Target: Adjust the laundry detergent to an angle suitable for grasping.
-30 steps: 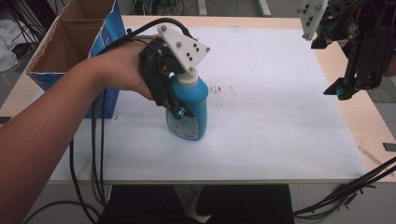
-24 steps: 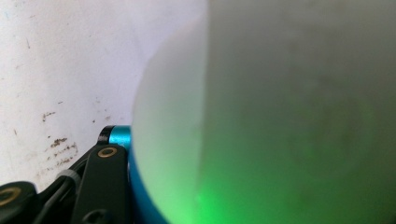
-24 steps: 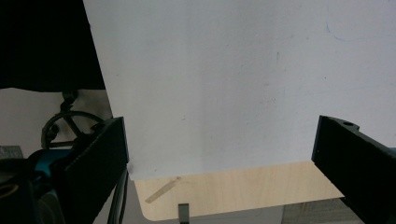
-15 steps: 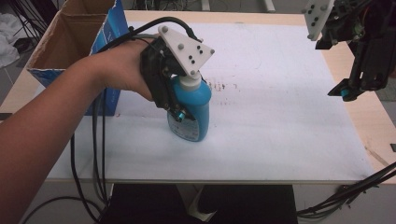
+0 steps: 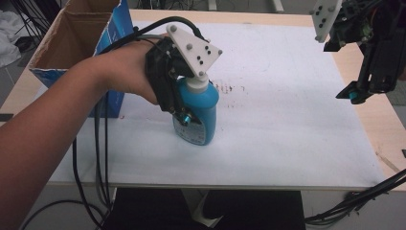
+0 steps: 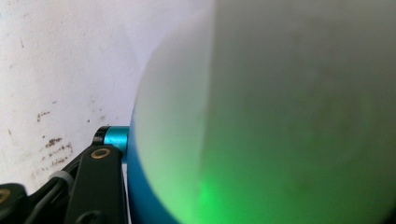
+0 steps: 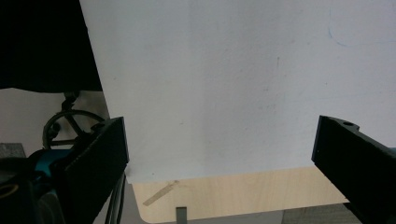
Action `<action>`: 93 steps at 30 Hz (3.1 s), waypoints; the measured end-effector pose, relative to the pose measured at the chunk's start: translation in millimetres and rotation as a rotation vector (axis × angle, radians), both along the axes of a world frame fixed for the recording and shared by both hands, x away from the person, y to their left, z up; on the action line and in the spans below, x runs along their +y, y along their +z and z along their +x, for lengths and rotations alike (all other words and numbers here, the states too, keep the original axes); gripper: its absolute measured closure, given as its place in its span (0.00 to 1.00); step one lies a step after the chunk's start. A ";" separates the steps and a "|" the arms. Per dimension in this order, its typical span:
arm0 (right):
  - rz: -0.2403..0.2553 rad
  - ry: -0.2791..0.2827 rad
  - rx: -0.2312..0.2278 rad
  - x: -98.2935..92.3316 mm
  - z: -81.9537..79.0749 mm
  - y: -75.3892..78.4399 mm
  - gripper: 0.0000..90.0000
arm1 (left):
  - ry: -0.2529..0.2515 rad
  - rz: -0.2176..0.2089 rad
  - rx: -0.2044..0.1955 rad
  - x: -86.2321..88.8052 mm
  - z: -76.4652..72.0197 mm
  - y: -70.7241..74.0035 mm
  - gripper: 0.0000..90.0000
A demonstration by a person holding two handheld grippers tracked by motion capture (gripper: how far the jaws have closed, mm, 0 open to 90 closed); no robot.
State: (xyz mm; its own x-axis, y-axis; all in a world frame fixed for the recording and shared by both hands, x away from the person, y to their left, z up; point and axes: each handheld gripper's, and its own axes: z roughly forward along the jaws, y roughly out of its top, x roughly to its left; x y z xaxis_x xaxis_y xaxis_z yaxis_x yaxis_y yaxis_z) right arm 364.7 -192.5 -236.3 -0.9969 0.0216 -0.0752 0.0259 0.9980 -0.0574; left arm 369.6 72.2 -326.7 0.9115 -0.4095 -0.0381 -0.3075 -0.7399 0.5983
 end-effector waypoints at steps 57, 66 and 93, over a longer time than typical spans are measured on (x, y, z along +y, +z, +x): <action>0.027 0.053 -0.002 16.1 8.4 -3.5 0.03 | 0.310 0.339 -0.167 42.4 0.4 65.9 0.05; 0.025 0.046 0.011 18.3 15.8 -4.0 0.03 | 0.376 0.461 -0.142 53.2 11.3 73.2 0.02; 0.016 0.050 0.018 24.1 27.8 -2.8 0.03 | 0.431 0.558 -0.091 51.8 56.7 44.0 0.02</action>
State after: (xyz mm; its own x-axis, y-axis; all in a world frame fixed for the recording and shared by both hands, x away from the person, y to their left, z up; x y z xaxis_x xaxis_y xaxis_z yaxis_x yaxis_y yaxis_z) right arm 392.5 -168.4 -239.2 -0.9980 -0.0268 -0.0568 -0.0245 0.9989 -0.0410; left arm 426.3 124.0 -282.6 0.9975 0.0466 -0.0535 0.0508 -0.9954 0.0808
